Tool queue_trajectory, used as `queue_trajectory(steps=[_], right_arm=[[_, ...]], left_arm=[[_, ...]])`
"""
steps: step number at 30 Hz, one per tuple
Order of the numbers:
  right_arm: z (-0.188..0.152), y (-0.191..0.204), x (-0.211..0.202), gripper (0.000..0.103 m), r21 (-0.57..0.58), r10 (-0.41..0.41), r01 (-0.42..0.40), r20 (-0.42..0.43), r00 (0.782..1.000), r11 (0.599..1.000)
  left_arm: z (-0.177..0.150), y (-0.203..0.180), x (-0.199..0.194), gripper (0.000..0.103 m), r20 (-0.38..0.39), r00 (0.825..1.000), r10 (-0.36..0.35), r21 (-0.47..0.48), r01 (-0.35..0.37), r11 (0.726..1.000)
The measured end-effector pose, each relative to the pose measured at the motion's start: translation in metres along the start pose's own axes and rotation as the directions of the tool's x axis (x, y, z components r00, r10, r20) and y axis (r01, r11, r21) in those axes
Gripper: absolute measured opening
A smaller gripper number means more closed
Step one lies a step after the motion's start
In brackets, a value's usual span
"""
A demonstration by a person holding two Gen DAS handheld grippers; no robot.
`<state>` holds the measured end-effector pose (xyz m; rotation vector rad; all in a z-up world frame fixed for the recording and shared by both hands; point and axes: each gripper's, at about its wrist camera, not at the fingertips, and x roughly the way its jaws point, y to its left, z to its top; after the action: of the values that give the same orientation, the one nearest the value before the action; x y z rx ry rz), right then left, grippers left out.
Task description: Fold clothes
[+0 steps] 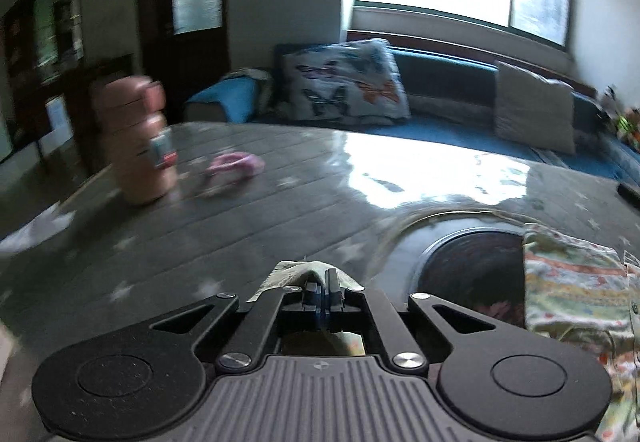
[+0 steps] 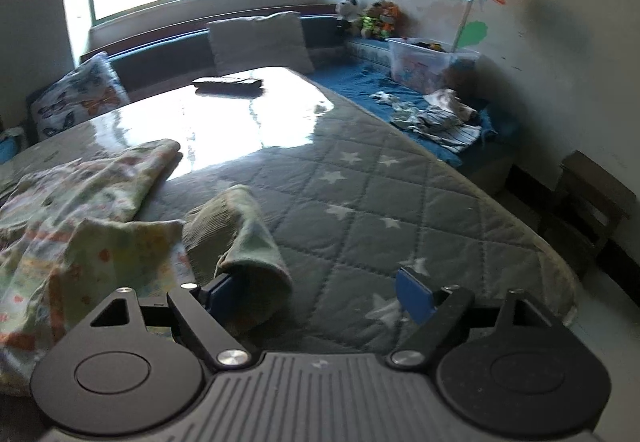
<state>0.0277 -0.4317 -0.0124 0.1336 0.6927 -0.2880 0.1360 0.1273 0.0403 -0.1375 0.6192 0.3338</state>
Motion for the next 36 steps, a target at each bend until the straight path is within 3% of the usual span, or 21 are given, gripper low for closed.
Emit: queue_trajectory(steps=[10, 17, 20, 24, 28, 30, 33, 36], right_arm=[[0.003, 0.019, 0.014, 0.091, -0.062, 0.100, -0.101, -0.031, 0.995, 0.993], [0.006, 0.047, 0.017, 0.091, -0.162, 0.207, -0.206, -0.008, 0.978, 0.965], [0.018, 0.041, 0.015, 0.091, -0.090, 0.233, -0.228, 0.054, 0.971, 0.970], [0.037, 0.003, 0.018, 0.093, 0.162, 0.203, -0.221, 0.122, 0.972, 0.962], [0.037, -0.008, 0.016, 0.093, 0.168, 0.150, -0.170, 0.123, 0.981, 0.971], [0.037, -0.012, 0.015, 0.093, 0.160, 0.125, -0.144, 0.123, 0.985, 0.977], [0.036, -0.018, 0.013, 0.093, 0.148, 0.088, -0.105, 0.123, 0.989, 0.983], [0.036, -0.001, 0.017, 0.093, 0.084, 0.146, -0.155, 0.104, 0.984, 0.984]], left_arm=[[-0.052, 0.070, -0.064, 0.002, -0.018, 0.994, 0.104, -0.140, -0.106, 0.984], [-0.075, 0.092, -0.075, 0.002, -0.076, 0.985, 0.158, -0.146, -0.168, 0.975], [-0.077, 0.092, -0.074, 0.002, -0.085, 0.982, 0.166, -0.136, -0.176, 0.975], [-0.077, 0.092, -0.070, 0.006, -0.084, 0.981, 0.177, -0.124, -0.187, 0.975], [-0.079, 0.093, -0.065, 0.008, -0.100, 0.979, 0.179, -0.122, -0.191, 0.974], [-0.080, 0.093, -0.063, 0.011, -0.107, 0.977, 0.183, -0.119, -0.195, 0.974], [-0.080, 0.093, -0.063, 0.033, -0.109, 0.973, 0.205, -0.115, -0.217, 0.969], [-0.079, 0.097, -0.064, 0.042, -0.107, 0.966, 0.237, -0.119, -0.249, 0.961]])
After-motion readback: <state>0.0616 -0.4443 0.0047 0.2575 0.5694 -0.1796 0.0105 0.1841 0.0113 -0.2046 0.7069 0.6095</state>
